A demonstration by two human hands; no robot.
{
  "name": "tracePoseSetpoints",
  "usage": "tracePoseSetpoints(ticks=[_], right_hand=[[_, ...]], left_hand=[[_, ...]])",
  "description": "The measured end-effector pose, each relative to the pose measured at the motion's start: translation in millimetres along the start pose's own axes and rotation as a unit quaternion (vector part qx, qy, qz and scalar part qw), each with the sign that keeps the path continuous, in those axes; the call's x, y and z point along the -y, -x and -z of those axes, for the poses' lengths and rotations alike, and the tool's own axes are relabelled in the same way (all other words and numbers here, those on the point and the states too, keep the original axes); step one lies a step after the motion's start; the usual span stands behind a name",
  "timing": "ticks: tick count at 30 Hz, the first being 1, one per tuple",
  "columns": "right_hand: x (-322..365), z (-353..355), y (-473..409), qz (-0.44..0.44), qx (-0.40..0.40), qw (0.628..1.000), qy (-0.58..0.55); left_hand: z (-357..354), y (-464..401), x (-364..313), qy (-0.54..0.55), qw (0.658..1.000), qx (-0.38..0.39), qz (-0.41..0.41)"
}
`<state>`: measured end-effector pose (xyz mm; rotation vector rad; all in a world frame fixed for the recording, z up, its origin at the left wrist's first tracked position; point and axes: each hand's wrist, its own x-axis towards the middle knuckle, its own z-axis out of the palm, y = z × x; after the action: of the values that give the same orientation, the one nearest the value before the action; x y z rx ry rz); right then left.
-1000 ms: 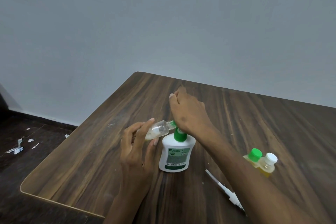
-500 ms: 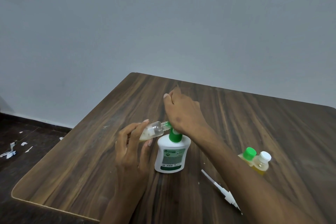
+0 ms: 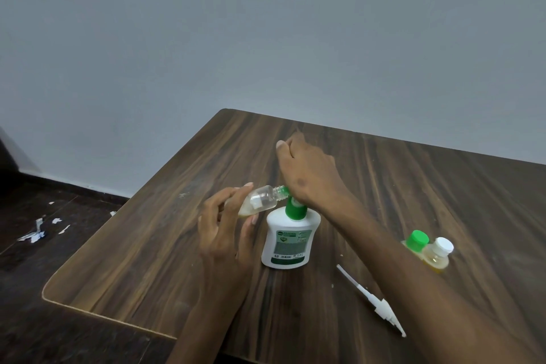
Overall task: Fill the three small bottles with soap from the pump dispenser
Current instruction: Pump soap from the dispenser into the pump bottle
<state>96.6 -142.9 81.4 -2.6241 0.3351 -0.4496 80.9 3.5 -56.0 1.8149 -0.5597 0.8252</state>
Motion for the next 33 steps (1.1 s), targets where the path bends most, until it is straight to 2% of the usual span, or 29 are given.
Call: tracePoseSetpoints(ticks=[5,17,21,33], right_hand=[[-2.1,-3.9,2.1,-0.021,0.018,1.0,-0.01],[0.3,0.2,-0.6,-0.005,0.001,1.0,-0.006],[-2.5,-3.4,2.5,-0.025,0.021,0.999,-0.026],[-1.7,0.3,0.1,-0.008,0.002,1.0,-0.017]], left_hand=[[-0.4,-0.1,0.5,-0.002,1.0,-0.01,-0.002],[-3.6,2.1,6.2,-0.001,1.0,-0.01,-0.016],[-3.3,2.0,4.9,0.001,1.0,-0.014,-0.014],[-3.2,1.8,4.0,-0.003,1.0,-0.008,-0.013]])
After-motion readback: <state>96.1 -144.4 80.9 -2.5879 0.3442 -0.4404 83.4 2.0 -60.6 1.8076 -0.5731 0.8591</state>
